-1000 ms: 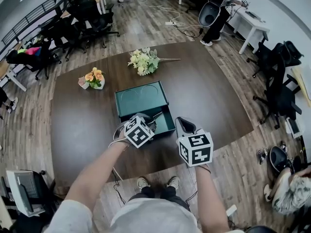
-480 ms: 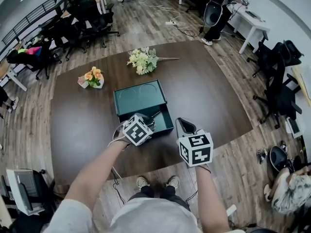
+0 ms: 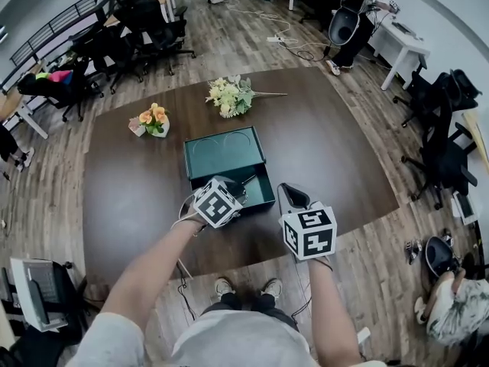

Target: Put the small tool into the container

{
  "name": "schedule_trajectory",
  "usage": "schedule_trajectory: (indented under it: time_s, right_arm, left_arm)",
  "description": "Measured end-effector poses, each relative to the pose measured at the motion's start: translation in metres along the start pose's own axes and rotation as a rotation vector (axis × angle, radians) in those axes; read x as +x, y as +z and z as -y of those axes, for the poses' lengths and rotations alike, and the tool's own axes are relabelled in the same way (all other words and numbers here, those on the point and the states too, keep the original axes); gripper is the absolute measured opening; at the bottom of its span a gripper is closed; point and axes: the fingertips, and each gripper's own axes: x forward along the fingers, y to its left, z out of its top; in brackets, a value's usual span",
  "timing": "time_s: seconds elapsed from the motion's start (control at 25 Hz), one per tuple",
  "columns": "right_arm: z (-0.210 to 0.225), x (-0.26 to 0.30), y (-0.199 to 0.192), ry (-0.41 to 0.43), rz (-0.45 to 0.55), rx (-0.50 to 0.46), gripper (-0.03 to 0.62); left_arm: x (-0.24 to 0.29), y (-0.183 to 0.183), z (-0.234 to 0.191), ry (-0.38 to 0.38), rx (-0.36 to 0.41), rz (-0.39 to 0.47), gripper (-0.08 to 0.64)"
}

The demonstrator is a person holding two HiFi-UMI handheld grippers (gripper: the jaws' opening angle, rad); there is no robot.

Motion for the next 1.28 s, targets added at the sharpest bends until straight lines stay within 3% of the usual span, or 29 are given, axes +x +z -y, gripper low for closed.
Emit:
schedule_trajectory:
  time_s: [0.28,0.56,1.28]
  right_arm:
    - [-0.003,0.000,0.011,0.014,0.014,-0.011,0.005]
    - [-0.009,-0.001,0.025,0.037,0.037,-0.021,0.005]
    - [-0.030,0.012,0.072,0.111,0.107,-0.081,0.005]
  left_arm:
    - [-0.016,0.008,-0.005,0.031,-0.053,0.055,0.149]
    - [-0.045,0.016,-0.019,0.109,-0.129,0.131,0.135]
    - [-0.157,0.004,-0.082,0.410,-0.391,0.368,0.075]
